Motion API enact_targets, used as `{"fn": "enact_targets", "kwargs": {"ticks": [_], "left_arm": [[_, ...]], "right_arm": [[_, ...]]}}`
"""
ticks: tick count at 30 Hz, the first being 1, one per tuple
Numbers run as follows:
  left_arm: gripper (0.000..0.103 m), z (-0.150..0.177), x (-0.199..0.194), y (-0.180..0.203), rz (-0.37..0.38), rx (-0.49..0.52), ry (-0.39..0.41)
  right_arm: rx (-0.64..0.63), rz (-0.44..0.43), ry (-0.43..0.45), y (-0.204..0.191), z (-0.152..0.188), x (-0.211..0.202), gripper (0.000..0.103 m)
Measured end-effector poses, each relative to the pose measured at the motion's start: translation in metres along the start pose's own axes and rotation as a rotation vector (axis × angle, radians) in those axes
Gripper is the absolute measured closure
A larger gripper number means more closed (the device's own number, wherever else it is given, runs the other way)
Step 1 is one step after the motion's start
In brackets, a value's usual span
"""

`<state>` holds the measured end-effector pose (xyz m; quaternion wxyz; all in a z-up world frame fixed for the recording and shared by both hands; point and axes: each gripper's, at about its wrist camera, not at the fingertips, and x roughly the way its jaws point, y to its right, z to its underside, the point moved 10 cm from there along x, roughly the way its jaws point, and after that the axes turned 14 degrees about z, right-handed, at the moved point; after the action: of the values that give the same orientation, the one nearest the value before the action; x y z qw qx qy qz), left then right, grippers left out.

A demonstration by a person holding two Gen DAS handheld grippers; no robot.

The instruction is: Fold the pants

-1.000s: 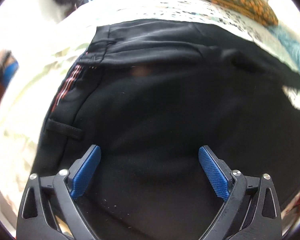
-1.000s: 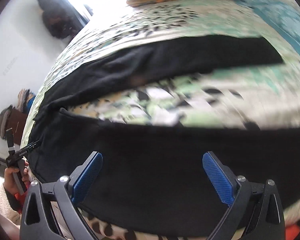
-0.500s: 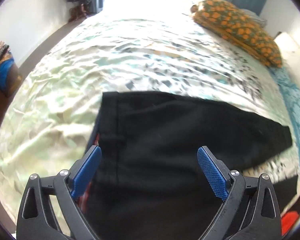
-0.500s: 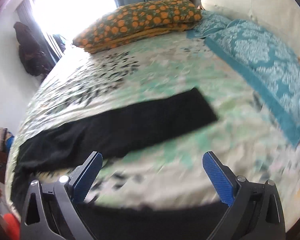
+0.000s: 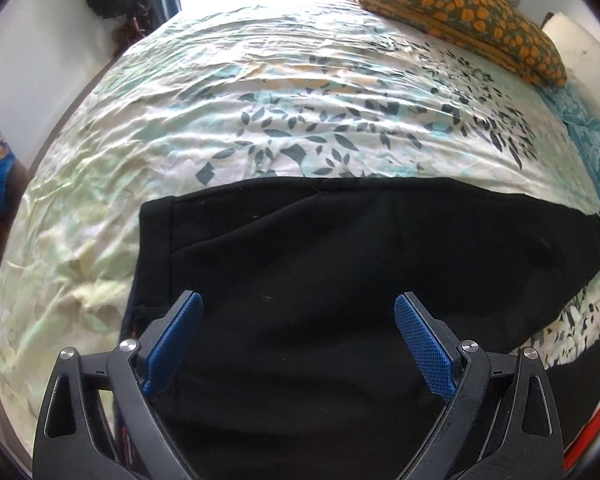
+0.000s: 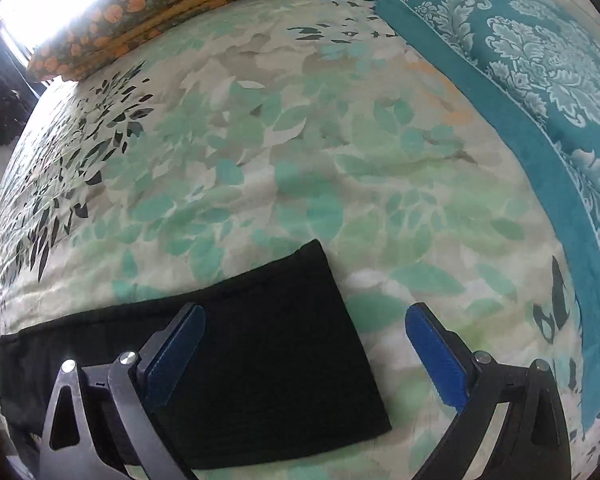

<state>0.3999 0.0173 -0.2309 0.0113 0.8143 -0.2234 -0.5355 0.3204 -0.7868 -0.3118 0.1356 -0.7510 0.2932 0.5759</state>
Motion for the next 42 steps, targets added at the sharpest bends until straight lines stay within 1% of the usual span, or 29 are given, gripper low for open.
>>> {"fn": "enact_targets", "kwargs": {"ticks": [1,3,5,6,7,8,9,11,13,15,16,22,25,28,30,34,39,42], "left_arm": [[0.005,0.002,0.001,0.003,0.004,0.0,-0.003],[0.005,0.005,0.006,0.009,0.01,0.0,-0.013],[0.005,0.006,0.01,0.013,0.004,0.007,-0.023],[0.005,0.007,0.011,0.014,0.002,0.011,-0.025],[0.005,0.006,0.013,0.015,0.001,0.012,-0.027],[0.005,0.006,0.014,0.016,0.0,0.008,-0.029],[0.005,0.006,0.014,0.016,0.003,0.001,-0.028],[0.005,0.004,0.014,0.018,0.02,-0.028,-0.019],[0.005,0.002,0.014,0.022,0.053,-0.066,-0.007],[0.005,-0.001,0.014,0.03,0.101,-0.109,-0.002],[0.005,-0.002,0.015,0.035,0.129,-0.127,-0.005],[0.005,-0.023,0.02,0.087,0.35,-0.197,-0.055],[0.005,-0.034,0.021,0.119,0.433,-0.187,-0.08],[0.005,-0.041,0.029,0.149,0.485,-0.164,-0.11],[0.005,-0.044,0.038,0.17,0.518,-0.171,-0.134],[0.005,-0.048,0.058,0.205,0.592,-0.206,-0.168],[0.006,-0.054,0.078,0.234,0.634,-0.262,-0.184],[0.006,-0.056,0.084,0.241,0.637,-0.295,-0.188]], "right_arm": [[0.008,-0.013,-0.003,-0.001,-0.004,0.007,0.004],[0.011,-0.024,-0.018,-0.003,-0.008,0.022,0.009],[0.007,-0.034,-0.072,-0.005,-0.003,0.038,0.057],[0.003,-0.034,-0.065,-0.005,-0.004,0.037,0.066],[-0.001,-0.072,-0.052,-0.007,-0.006,0.032,0.097],[-0.003,-0.101,-0.052,-0.009,-0.006,0.027,0.096],[-0.007,-0.11,-0.032,-0.008,-0.007,0.019,0.096],[-0.028,-0.137,0.039,-0.009,-0.008,-0.008,0.097],[-0.045,-0.19,0.111,-0.014,-0.003,-0.042,0.097],[-0.073,-0.219,0.191,-0.018,0.008,-0.083,0.097],[-0.082,-0.237,0.215,-0.021,0.015,-0.1,0.097],[-0.166,-0.352,0.402,-0.042,0.08,-0.218,0.097],[-0.196,-0.393,0.486,-0.046,0.119,-0.27,0.097],[-0.192,-0.428,0.544,-0.039,0.156,-0.308,0.097],[-0.174,-0.447,0.572,-0.03,0.179,-0.327,0.097],[-0.151,-0.475,0.6,-0.013,0.22,-0.35,0.097],[-0.108,-0.508,0.624,0.008,0.257,-0.37,0.097],[-0.12,-0.514,0.649,0.015,0.279,-0.383,0.097]]}}
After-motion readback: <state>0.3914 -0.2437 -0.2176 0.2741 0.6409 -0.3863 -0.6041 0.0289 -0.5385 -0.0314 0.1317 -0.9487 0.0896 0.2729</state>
